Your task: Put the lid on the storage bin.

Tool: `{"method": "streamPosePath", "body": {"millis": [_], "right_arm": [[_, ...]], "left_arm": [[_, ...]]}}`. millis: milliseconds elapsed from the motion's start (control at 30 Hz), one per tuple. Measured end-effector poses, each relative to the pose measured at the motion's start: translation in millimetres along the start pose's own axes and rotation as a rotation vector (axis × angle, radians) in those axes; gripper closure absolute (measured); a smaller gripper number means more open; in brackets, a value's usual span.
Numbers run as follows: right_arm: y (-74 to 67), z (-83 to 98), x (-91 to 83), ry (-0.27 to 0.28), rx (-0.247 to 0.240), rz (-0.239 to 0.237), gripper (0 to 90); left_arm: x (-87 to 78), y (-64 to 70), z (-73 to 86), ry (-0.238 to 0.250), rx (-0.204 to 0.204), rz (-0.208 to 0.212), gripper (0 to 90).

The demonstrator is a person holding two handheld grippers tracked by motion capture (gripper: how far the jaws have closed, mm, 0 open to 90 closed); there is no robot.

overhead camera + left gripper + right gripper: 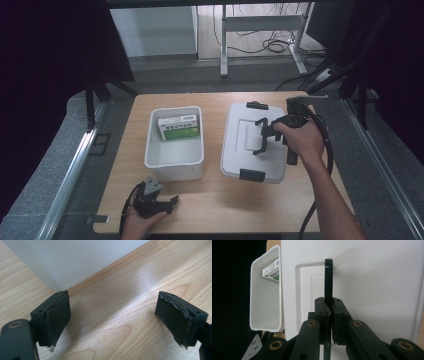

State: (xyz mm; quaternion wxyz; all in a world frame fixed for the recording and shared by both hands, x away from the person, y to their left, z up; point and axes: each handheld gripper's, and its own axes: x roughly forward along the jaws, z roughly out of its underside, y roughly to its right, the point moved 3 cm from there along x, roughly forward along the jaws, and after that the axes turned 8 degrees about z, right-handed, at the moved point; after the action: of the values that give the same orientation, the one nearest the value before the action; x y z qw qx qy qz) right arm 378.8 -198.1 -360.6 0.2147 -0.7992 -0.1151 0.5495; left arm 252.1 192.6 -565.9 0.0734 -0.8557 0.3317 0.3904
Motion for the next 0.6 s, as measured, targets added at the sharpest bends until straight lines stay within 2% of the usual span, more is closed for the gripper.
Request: {"method": "streamPosePath", "body": {"millis": [433,600], "right_arm": [[-18.0,-2.6,0.3,0.000,-0.034,0.002,84.2],[-33.5,-3.8,3.6,-0.004,-0.057,-0.004,84.3]], "left_arm": [[-0.3,-0.2,0.1,-0.004,0.004,0.000,12.9],[-0.3,0.0,0.2,-0.004,0.001,0.001,12.9]]}}
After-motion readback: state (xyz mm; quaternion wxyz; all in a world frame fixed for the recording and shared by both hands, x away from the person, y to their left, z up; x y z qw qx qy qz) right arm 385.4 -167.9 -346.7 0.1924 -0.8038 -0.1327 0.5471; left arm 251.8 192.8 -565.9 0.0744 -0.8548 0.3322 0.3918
